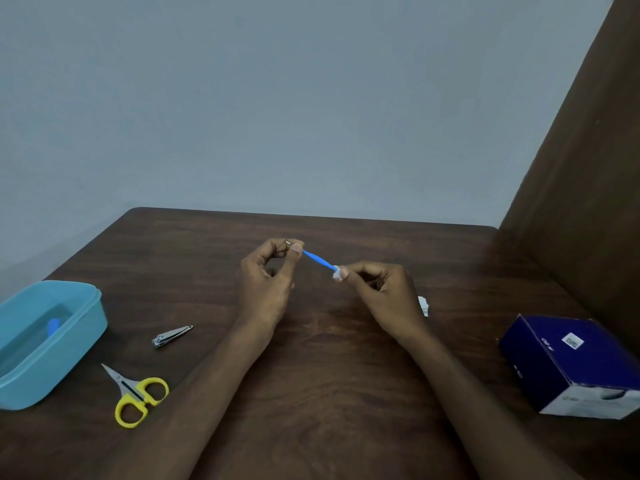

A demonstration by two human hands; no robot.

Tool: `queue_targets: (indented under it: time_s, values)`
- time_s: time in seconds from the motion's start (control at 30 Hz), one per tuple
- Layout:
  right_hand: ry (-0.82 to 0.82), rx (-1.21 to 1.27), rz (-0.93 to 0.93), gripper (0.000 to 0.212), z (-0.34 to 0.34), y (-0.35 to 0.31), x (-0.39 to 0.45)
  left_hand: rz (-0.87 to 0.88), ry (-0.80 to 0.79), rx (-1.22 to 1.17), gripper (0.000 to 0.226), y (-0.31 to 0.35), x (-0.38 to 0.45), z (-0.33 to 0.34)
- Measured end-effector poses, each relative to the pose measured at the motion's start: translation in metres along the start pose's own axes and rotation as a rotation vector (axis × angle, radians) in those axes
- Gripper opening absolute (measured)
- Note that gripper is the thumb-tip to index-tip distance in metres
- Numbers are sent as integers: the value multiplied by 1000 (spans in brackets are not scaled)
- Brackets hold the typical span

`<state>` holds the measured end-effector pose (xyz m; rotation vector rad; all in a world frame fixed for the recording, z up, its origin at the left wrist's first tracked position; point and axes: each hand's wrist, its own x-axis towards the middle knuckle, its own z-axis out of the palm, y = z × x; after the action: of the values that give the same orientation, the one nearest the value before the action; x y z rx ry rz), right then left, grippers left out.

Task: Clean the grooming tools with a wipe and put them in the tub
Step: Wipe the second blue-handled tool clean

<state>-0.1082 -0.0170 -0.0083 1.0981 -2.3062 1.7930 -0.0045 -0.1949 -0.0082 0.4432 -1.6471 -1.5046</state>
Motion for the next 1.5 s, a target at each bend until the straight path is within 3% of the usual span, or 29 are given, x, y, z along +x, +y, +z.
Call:
queue_targets:
  time_s: [0.23, 0.5, 0.7, 0.93, 1.17, 1.33, 1.5]
  values:
    - [-15, -48, -40, 4, 3, 2, -1, 2, -9, -32, 9, 0, 0, 1]
    - [-21, -1, -7, 19, 3, -1, 1, -7, -4, -98, 10, 0, 0, 2]
    - [4, 4, -39, 3, 2, 4, 1, -19, -9, -78, 11, 4, -3, 3]
    - [-12, 5, -35, 3, 3, 1, 0, -59, 1, -94, 15, 5, -2, 2]
    - [-46, -19, -10, 15, 3, -4, -1, -19, -85, -129, 8, 12, -8, 5]
    - [-11, -53, -86, 4, 2, -3, -1, -22, -20, -126, 10, 9, -4, 4]
    - [50, -58, -107, 9, 3, -4, -2, -47, 14, -121, 16, 8, -4, 4]
